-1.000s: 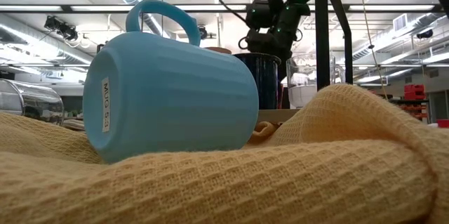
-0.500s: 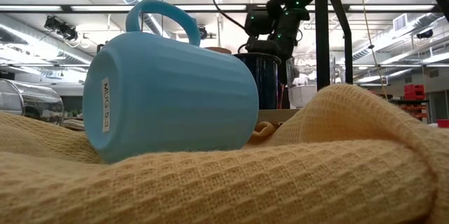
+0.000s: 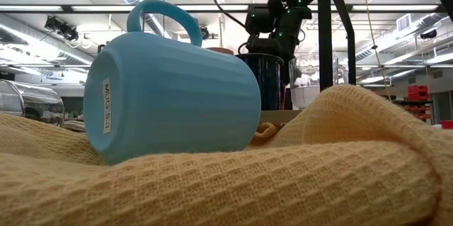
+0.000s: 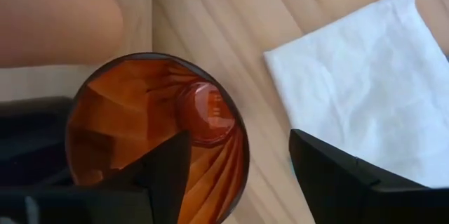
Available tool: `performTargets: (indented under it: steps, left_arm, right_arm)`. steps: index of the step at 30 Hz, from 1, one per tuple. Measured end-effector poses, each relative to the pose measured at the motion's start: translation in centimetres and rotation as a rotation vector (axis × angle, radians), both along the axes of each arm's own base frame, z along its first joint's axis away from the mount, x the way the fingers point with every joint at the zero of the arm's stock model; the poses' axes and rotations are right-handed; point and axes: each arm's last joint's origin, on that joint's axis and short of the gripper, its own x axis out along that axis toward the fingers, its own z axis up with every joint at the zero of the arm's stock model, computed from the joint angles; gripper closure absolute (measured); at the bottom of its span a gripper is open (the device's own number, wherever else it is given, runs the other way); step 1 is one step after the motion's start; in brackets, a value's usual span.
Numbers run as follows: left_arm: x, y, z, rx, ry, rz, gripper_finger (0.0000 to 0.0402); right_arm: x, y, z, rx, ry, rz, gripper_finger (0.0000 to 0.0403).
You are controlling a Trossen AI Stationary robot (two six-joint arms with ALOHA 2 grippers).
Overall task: Stack small to large cups/mugs on shelf
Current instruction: Put the orange cup on the shelf
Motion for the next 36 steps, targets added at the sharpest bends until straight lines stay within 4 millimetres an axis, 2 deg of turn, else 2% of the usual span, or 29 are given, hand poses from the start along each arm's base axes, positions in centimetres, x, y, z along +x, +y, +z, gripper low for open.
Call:
performTargets:
  steps: [6,10,20,29,36]
  left_arm:
    - [0.0,0.0,0.0,-0.002,0.0,0.002,0.0225]
    - [0.0,0.0,0.0,-0.007,0.0,0.007,0.0224]
    - [0.0,-0.1,0.0,-0.007,0.0,0.006,0.0226]
    - [-0.2,-0.4,0.0,-0.006,0.001,-0.007,0.0229]
    - [-0.3,-0.5,0.0,-0.003,0.006,-0.012,0.0231]
  right_arm:
    - [0.1,0.2,0.0,0.001,-0.001,0.007,0.0185]
    - [0.1,0.2,0.0,-0.001,-0.001,0.004,0.0223]
    - [0.3,0.0,0.1,-0.028,-0.022,0.006,0.0388]
    - [0.1,-0.3,0.1,-0.035,-0.012,0.005,0.0395]
    - [-1.3,-1.3,0.4,-0.024,0.041,-0.007,0.0399]
